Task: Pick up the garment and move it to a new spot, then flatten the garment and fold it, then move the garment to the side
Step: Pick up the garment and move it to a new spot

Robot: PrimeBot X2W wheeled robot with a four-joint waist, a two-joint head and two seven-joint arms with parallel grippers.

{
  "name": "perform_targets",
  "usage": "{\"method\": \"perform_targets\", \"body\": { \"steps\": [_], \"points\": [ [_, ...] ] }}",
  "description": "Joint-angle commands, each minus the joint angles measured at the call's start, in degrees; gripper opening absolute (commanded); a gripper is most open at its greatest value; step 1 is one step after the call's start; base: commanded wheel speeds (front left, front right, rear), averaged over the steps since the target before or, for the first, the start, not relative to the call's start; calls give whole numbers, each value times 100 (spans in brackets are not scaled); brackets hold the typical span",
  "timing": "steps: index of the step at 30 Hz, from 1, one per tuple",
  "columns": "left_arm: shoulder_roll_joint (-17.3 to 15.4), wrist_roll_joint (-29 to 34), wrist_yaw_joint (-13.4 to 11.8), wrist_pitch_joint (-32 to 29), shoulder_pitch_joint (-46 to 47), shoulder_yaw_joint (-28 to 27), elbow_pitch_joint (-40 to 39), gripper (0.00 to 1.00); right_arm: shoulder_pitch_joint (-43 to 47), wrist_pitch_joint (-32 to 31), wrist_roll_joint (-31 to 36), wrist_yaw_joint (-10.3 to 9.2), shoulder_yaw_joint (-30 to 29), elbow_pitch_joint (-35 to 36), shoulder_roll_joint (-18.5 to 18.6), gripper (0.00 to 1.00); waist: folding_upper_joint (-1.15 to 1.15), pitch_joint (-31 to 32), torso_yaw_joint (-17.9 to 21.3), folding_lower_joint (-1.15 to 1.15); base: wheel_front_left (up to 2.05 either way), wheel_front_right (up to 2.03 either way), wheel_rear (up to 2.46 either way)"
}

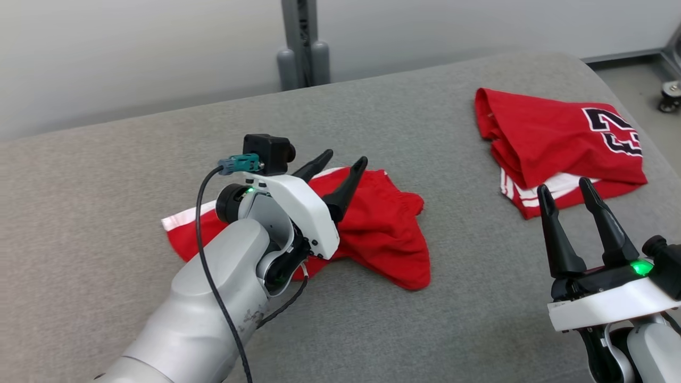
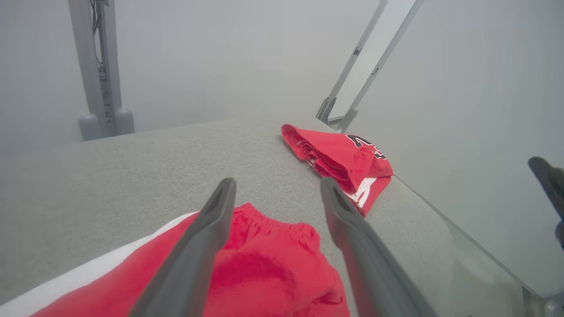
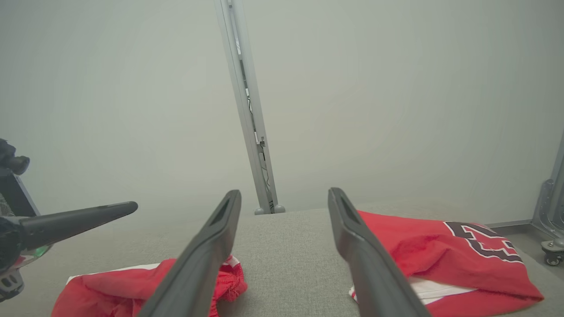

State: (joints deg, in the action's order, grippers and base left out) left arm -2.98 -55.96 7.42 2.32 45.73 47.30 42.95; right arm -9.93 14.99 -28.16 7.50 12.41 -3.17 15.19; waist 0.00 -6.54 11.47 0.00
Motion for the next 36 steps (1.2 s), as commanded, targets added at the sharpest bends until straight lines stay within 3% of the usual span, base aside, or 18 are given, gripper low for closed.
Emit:
{"method": "perform_targets", "body": {
  "steps": [1,6,10,20,28,36],
  "points": [
    [-110,46,8,160,-16,7,-30,100,88,26,6,1,-9,-34,53,100,0,107,-187,0,0,0,0],
    [-462,135,-10,625,-243,-40,-166,100,201,26,9,1,-47,-40,51,100,0,225,-458,0,0,0,0],
    [-704,190,-162,859,-461,-119,-380,100,272,26,22,1,-98,-40,65,100,0,272,-588,0,0,0,0],
    [-1590,337,-1243,1253,-1769,-770,-1982,100,469,26,39,1,-271,51,56,100,0,317,-810,0,0,0,0],
    [-1859,913,-2138,1286,-3020,-1474,-3552,100,534,26,-4,1,-375,85,10,100,0,332,-785,0,0,0,0],
    [-1834,1192,-2398,1289,-3708,-1838,-4173,100,597,26,-6,1,-469,95,35,100,0,372,-821,0,0,0,0]
  ]
}}
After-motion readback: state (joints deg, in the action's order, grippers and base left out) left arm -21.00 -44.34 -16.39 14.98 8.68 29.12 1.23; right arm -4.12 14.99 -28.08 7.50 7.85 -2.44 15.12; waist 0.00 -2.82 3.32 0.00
